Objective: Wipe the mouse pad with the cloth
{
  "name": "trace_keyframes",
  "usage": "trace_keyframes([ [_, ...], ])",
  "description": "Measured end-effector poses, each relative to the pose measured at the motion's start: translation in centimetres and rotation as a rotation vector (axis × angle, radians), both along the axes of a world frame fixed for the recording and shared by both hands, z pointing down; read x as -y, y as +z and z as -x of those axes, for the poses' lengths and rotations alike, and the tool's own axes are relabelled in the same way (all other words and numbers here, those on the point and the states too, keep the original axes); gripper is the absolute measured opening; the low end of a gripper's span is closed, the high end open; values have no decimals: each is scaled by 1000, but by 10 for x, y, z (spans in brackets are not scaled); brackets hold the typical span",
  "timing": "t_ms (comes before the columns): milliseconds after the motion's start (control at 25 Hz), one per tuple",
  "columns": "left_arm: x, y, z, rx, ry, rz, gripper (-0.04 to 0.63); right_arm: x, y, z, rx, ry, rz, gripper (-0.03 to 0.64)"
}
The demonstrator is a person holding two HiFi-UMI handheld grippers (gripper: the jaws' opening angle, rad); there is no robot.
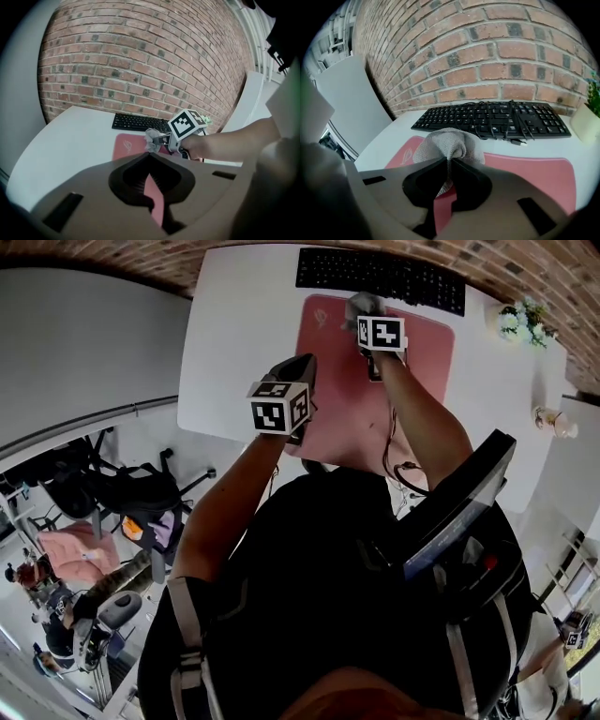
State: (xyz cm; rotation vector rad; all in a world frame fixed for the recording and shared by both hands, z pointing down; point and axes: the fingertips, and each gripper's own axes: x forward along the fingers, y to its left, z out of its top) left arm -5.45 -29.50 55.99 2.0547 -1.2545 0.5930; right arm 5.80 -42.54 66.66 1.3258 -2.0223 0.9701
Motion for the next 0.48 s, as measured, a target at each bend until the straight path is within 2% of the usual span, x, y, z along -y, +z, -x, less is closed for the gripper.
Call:
trace_keyframes([
  [480, 1, 5, -53, -10, 107, 4, 0, -17, 3, -92, -36, 114, 3, 34],
])
